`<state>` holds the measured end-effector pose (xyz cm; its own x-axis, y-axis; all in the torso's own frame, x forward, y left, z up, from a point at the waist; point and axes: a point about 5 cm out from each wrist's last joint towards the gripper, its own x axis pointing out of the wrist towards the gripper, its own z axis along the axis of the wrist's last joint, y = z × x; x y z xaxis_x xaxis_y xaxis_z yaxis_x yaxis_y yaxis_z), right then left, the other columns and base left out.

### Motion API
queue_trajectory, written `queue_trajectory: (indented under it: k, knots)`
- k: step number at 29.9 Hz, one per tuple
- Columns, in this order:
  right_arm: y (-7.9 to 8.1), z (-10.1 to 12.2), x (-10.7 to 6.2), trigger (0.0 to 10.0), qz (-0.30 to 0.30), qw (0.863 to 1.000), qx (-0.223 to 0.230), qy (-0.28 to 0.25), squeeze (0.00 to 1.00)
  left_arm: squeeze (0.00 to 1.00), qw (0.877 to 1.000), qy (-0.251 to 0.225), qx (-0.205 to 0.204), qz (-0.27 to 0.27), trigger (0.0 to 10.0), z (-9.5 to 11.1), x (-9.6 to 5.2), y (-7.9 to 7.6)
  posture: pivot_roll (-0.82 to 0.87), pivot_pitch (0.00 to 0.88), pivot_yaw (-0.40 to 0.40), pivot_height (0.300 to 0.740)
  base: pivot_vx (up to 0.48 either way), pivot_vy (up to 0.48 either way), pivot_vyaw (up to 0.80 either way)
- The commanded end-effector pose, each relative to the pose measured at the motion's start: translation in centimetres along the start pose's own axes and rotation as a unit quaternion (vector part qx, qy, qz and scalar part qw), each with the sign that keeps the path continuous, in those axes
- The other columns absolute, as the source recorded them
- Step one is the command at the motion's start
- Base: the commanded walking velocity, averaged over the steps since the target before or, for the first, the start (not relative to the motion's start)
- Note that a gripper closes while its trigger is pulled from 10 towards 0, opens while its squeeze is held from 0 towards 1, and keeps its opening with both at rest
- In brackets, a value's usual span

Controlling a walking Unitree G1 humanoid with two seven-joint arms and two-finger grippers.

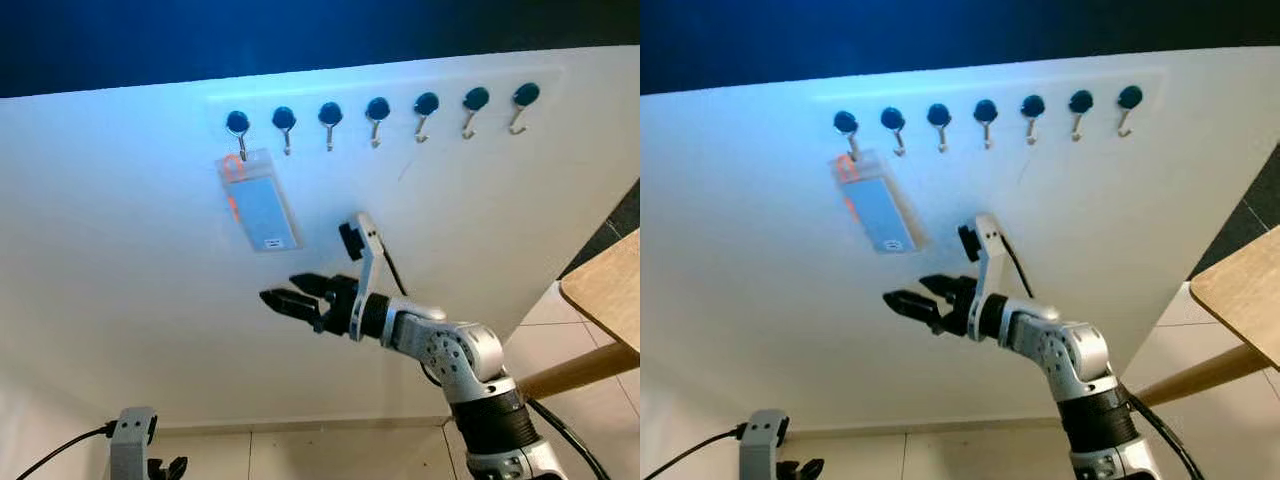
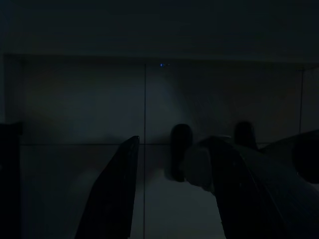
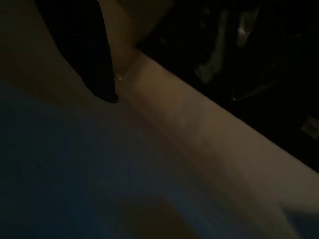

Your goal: Hang keys on a hook

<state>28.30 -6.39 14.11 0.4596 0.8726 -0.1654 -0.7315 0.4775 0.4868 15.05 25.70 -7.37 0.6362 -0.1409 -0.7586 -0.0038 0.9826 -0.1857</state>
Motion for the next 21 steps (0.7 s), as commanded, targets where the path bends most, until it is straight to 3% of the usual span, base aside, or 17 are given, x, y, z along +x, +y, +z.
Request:
queue_trajectory:
  k: [1, 2, 3, 4, 6, 7, 8, 9, 11, 13, 14, 15, 16, 17, 19, 20, 21]
  knots:
    - [-0.2, -0.8, 0.1, 10.0, -0.002, 1.000, 0.002, 0.013, 0.70, 0.00, 1.000, 0.014, -0.006, 0.000, 10.0, -0.8, -0.1, -0.2, -0.10, 0.065, 0.079, 0.740, 0.000, 0.000, 0.00]
    - [-0.9, -1.7, -0.3, 10.0, -0.015, 0.999, -0.010, 0.036, 0.58, 0.00, 1.000, 0.014, -0.007, 0.000, 10.0, -0.9, -0.1, -0.2, -0.10, 0.065, 0.079, 0.740, 0.000, 0.000, 0.00]
    - [-0.9, -1.7, -0.3, 10.0, -0.015, 0.999, -0.010, 0.036, 0.58, 0.00, 1.000, 0.014, -0.007, 0.000, 10.0, -0.9, -0.1, -0.2, -0.10, 0.065, 0.079, 0.740, 0.000, 0.000, 0.00]
    - [-2.4, -3.8, -1.1, 10.0, -0.050, 0.994, -0.033, 0.089, 0.32, 0.00, 1.000, 0.016, -0.010, 0.001, 10.0, -1.0, -0.1, -0.2, -0.10, 0.067, 0.077, 0.740, 0.000, 0.000, 0.00]
    - [-2.4, -3.8, -1.1, 10.0, -0.050, 0.994, -0.033, 0.089, 0.32, 0.00, 1.000, 0.016, -0.010, 0.001, 10.0, -1.0, -0.1, -0.2, -0.10, 0.067, 0.077, 0.740, 0.000, 0.000, 0.00]
    - [-4.3, -6.1, -2.2, 10.0, -0.097, 0.984, -0.050, 0.144, 0.07, 0.00, 1.000, 0.022, -0.012, 0.003, 10.0, -1.4, -0.2, -0.3, -0.10, 0.069, 0.075, 0.740, 0.000, 0.000, 0.00]
    - [-5.9, -7.7, -3.1, 10.0, -0.144, 0.973, -0.051, 0.175, 0.00, 0.00, 1.000, 0.027, -0.014, 0.004, 10.0, -1.7, -0.2, -0.4, -0.10, 0.069, 0.075, 0.740, 0.000, 0.000, 0.00]
    - [-6.8, -8.7, -3.8, 10.0, -0.173, 0.964, -0.051, 0.193, 0.00, 0.00, 0.999, 0.030, -0.016, 0.004, 10.0, -1.9, -0.3, -0.4, -0.10, 0.069, 0.075, 0.740, 0.000, 0.000, 0.00]
    - [-6.8, -8.7, -3.8, 10.0, -0.173, 0.964, -0.051, 0.193, 0.00, 0.00, 0.999, 0.030, -0.016, 0.004, 10.0, -1.9, -0.3, -0.4, -0.10, 0.069, 0.075, 0.740, 0.000, 0.000, 0.00]
    - [-8.0, -9.8, -4.6, 10.0, -0.209, 0.955, -0.042, 0.207, 0.00, 0.00, 0.999, 0.034, -0.018, 0.005, 10.0, -2.2, -0.3, -0.5, -0.11, 0.071, 0.072, 0.740, 0.000, 0.000, 0.00]
    - [-9.0, -10.9, -5.5, 10.0, -0.246, 0.943, -0.031, 0.220, 0.00, 0.00, 0.999, 0.038, -0.021, 0.009, 10.0, -2.5, -0.3, -0.6, -0.10, 0.072, 0.070, 0.740, 0.000, 0.000, 0.00]
    - [-9.0, -10.9, -5.5, 10.0, -0.246, 0.943, -0.031, 0.220, 0.00, 0.00, 0.999, 0.038, -0.021, 0.009, 10.0, -2.5, -0.3, -0.6, -0.10, 0.072, 0.070, 0.740, 0.000, 0.000, 0.00]
    - [-10.6, -14.0, -7.9, 10.0, -0.315, 0.914, -0.004, 0.254, 0.00, 0.00, 0.998, 0.049, -0.026, 0.026, 10.0, -3.1, -0.3, -0.8, -0.11, 0.069, 0.061, 0.740, 0.000, 0.000, 0.00]
    - [-10.6, -14.0, -7.9, 10.0, -0.315, 0.914, -0.004, 0.254, 0.00, 0.00, 0.998, 0.049, -0.026, 0.026, 10.0, -3.1, -0.3, -0.8, -0.11, 0.069, 0.061, 0.740, 0.000, 0.000, 0.00]
    - [-11.2, -17.3, -10.4, 10.0, -0.378, 0.878, 0.013, 0.295, 0.00, 0.00, 0.996, 0.057, -0.047, 0.053, 10.0, -3.5, -0.2, -0.9, -0.10, 0.064, 0.056, 0.740, 0.000, 0.000, 0.00]
    - [-11.2, -17.3, -10.4, 10.0, -0.378, 0.878, 0.013, 0.295, 0.00, 0.00, 0.996, 0.057, -0.047, 0.053, 10.0, -3.5, -0.2, -0.9, -0.10, 0.064, 0.056, 0.740, 0.000, 0.000, 0.00]
    - [-11.2, -18.5, -11.3, 10.0, -0.397, 0.864, 0.015, 0.309, 0.00, 0.00, 0.995, 0.058, -0.058, 0.063, 10.0, -3.6, -0.2, -1.0, -0.10, 0.064, 0.056, 0.740, 0.000, 0.000, 0.00]
